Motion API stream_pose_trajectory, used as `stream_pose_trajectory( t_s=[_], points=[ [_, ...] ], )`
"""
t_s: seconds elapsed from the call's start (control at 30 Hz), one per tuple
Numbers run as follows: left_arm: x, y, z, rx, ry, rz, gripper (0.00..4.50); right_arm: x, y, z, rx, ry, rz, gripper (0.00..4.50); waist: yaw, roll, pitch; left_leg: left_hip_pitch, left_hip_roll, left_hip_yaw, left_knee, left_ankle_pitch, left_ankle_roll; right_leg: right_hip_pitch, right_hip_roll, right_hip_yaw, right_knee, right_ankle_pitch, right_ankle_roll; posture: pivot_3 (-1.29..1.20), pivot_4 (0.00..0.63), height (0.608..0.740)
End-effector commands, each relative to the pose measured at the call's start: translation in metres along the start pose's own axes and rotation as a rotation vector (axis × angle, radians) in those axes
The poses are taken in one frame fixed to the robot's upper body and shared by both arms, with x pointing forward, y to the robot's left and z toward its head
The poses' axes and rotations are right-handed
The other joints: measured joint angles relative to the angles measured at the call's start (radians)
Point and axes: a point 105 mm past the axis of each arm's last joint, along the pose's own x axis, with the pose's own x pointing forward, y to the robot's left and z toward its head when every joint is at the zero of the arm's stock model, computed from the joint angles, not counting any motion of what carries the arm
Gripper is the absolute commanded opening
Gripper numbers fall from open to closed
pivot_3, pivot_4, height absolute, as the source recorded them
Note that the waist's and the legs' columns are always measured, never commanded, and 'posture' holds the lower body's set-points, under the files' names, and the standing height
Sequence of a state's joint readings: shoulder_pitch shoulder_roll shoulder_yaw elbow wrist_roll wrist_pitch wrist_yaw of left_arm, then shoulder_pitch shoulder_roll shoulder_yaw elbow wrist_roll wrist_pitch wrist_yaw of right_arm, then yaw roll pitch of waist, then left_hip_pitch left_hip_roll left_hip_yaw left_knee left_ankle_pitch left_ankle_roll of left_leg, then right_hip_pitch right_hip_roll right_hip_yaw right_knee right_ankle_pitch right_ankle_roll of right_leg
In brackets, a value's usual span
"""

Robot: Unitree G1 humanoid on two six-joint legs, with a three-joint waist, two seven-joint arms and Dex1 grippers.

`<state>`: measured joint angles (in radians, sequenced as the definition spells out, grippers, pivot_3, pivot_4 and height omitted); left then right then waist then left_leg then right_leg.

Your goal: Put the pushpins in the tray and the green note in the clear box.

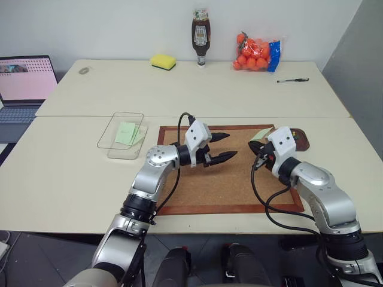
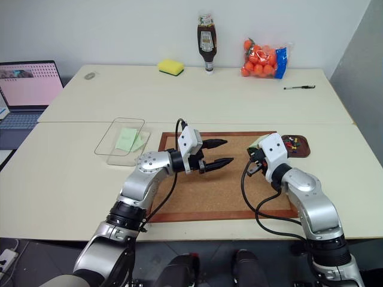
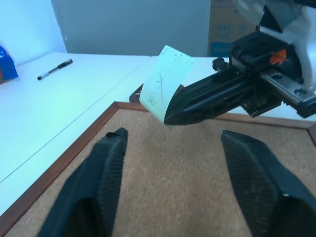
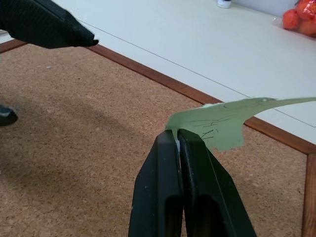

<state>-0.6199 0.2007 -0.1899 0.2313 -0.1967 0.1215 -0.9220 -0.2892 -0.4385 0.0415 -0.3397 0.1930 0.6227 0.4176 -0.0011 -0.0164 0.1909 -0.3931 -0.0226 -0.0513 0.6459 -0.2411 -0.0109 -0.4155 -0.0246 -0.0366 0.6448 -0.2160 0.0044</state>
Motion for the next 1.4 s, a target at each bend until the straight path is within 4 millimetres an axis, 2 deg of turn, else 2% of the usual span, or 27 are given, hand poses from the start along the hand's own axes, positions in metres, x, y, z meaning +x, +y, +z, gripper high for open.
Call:
stream_pose_trajectory(
  t_s=[0.03,0.3,0.9,1.1,1.4],
  points=[
    [0.015,0.001,0.025,0.089,-0.052,0.019,3.79,0.0,0.0,0.017,-0.028,-0.052,-0.013,0.0,0.0,0.0,0.0,0.0,0.0,0.0,0.0,0.0,0.0,0.0,0.0,0.0,0.0,0.0,0.0,0.0,0.15,0.74],
    [0.029,0.0,0.035,0.029,-0.073,0.036,3.79,0.003,0.004,0.019,-0.026,-0.055,-0.007,0.0,-0.002,0.0,0.0,0.0,0.0,0.0,0.0,0.0,0.0,0.0,0.0,0.001,0.0,0.0,0.0,0.0,0.15,0.74],
    [0.051,0.0,0.023,0.098,-0.007,0.046,3.79,0.008,0.007,0.023,-0.026,-0.07,0.005,0.0,-0.001,0.0,0.0,-0.001,0.0,0.001,0.0,0.0,0.0,0.0,0.0,0.001,0.0,0.0,0.0,0.0,0.15,0.74],
    [0.057,0.009,0.022,0.07,0.007,0.097,3.79,0.008,0.009,0.024,-0.026,-0.071,0.009,0.0,-0.001,0.0,0.0,0.0,0.0,0.001,0.0,0.0,0.0,0.0,0.0,0.0,0.0,0.0,0.0,0.0,0.15,0.74],
    [0.06,0.012,0.013,0.112,0.066,0.101,3.79,0.009,0.01,0.025,-0.028,-0.074,0.011,0.0,-0.001,0.0,0.0,-0.001,0.0,0.001,0.0,0.0,0.0,0.0,0.0,0.0,0.0,0.0,0.0,0.0,0.15,0.74]
  ],
)
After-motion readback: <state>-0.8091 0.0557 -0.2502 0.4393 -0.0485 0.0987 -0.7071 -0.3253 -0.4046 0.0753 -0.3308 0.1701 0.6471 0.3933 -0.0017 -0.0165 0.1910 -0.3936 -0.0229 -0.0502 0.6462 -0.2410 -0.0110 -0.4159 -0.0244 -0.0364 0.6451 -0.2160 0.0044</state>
